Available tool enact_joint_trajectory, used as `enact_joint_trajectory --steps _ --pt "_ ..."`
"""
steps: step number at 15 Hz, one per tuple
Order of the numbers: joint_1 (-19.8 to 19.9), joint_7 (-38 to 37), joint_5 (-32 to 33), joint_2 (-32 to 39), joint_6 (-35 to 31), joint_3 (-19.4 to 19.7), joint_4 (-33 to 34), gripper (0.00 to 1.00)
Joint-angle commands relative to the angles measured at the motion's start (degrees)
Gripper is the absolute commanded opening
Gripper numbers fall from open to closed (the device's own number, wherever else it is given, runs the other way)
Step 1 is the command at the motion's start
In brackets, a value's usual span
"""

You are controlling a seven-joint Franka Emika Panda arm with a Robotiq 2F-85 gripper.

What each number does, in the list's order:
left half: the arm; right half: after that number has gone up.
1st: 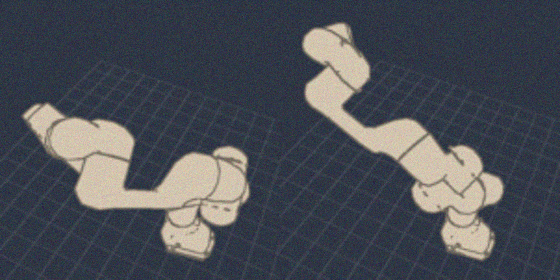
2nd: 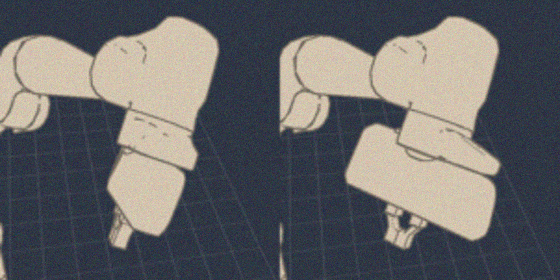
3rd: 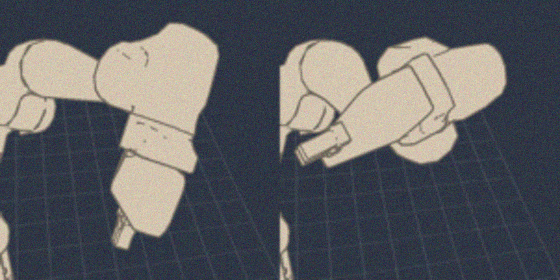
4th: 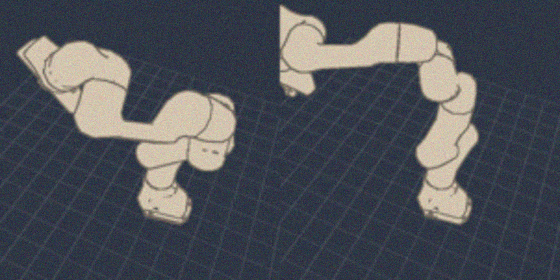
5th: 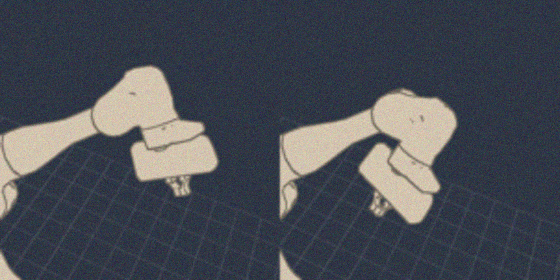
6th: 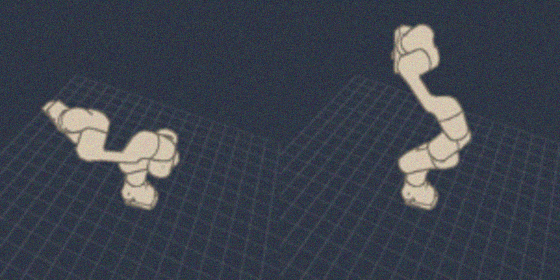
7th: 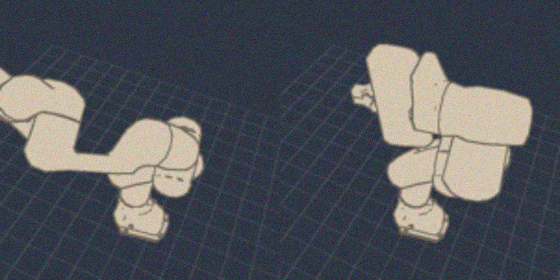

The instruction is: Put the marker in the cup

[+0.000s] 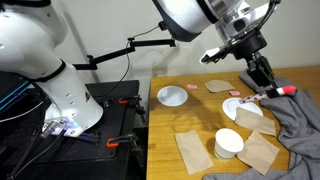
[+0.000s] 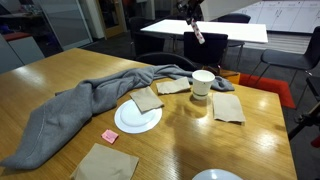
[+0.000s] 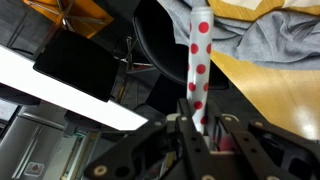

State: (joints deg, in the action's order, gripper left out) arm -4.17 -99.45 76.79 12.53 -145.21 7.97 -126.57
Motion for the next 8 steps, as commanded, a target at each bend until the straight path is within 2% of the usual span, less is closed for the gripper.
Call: enact_joint_trajectory --steps 1,4,8 --pt "1.08 -10.49 8.99 -1.15 3.26 -1.58 -0.64 0.05" --pt "1.17 -20.48 14.56 -1.35 7.56 -2.78 -1.29 0.05" --pt "1.38 -28.15 15.1 -0.84 13.42 -5.05 -2.45 0.05"
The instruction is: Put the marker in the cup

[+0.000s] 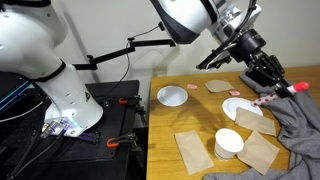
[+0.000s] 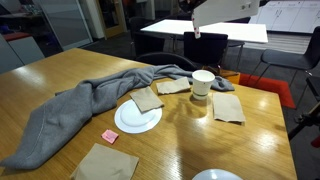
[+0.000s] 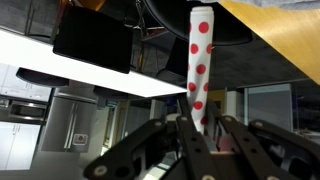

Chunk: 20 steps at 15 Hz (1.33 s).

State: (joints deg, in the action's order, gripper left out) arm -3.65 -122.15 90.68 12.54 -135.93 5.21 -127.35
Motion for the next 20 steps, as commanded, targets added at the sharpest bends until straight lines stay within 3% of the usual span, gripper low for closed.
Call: enact_joint_trajectory --steps 1,11,20 --pt "0.78 -7.45 1.04 -0.77 5.37 -2.84 -2.13 0.05" --pt "0.73 -20.73 -1.58 3.04 15.82 -5.87 -4.51 0.05" --pt "0.49 -29.89 -1.3 11.38 18.87 -6.03 -1.98 0.05"
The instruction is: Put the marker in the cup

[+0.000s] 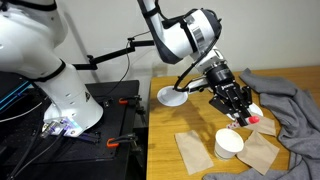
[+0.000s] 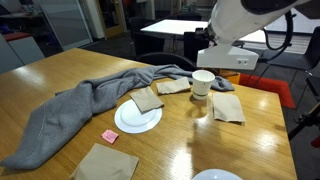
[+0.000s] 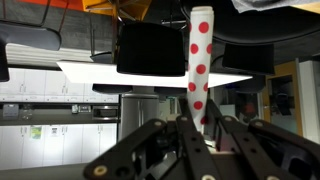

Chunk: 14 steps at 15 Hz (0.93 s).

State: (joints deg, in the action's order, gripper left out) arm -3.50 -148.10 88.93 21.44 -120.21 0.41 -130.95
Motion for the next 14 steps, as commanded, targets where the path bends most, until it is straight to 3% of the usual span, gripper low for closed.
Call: enact_joint_trajectory --steps 1,8,14 --pt "0.59 -0.91 -1.24 2.05 3.45 -1.38 3.51 0.05" --pt "-0.09 -0.78 -1.34 7.17 7.83 -2.23 9.56 0.05" --pt "-0.09 -0.82 -3.34 10.83 8.66 -3.02 10.52 0.05"
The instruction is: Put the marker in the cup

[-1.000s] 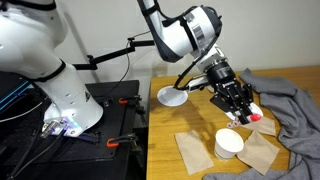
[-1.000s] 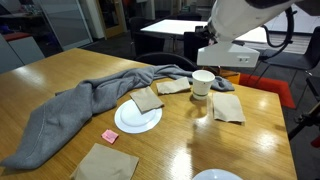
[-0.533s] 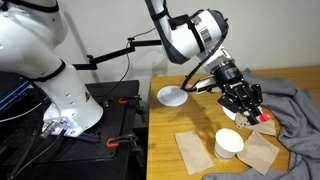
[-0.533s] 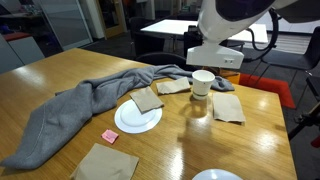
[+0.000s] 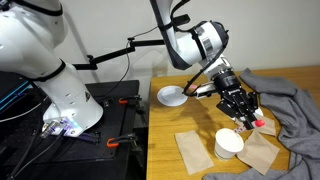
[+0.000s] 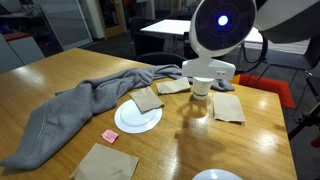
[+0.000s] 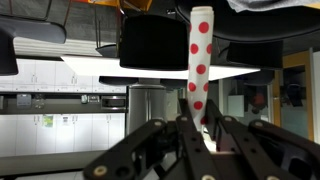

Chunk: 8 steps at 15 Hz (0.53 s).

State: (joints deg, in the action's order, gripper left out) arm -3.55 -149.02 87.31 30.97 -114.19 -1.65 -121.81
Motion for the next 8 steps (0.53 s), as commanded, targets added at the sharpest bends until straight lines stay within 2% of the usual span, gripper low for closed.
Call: enact_joint_trajectory --steps 1,8 --pt "-0.03 0.1 -2.06 1.63 2.65 -1.07 1.59 0.05" --pt "-0.14 0.08 -3.13 3.92 3.21 -1.07 1.81 0.05"
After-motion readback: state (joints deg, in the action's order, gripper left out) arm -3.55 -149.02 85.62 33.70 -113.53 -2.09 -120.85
